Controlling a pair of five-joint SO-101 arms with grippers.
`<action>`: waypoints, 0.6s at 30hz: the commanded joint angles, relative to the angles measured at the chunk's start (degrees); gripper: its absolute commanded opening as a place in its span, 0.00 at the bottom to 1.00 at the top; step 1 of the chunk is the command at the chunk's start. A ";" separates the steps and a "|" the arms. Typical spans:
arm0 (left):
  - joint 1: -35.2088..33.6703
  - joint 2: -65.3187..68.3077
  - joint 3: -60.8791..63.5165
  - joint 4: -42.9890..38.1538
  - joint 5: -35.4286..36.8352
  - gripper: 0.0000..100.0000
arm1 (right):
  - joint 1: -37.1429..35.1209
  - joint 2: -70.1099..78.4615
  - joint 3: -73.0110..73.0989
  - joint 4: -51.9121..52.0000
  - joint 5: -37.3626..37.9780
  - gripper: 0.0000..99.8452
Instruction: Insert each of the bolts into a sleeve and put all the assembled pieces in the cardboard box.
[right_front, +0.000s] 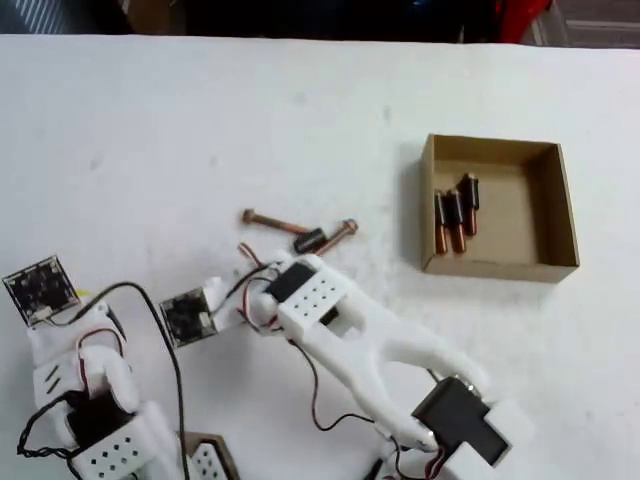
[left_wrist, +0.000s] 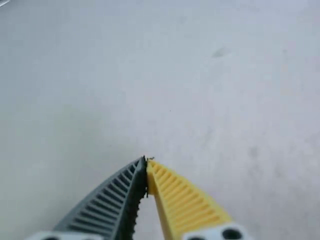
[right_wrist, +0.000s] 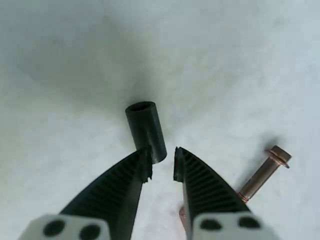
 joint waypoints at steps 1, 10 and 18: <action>-0.84 -0.31 -1.14 -1.76 -0.70 0.02 | -0.04 -2.42 0.26 -0.92 0.53 0.07; -0.92 -0.31 -1.32 -1.58 -0.70 0.02 | -0.31 -2.42 1.41 -1.01 -1.41 0.13; -2.42 -0.31 -1.41 -1.58 -0.70 0.02 | -1.36 1.10 1.23 -5.93 -1.49 0.13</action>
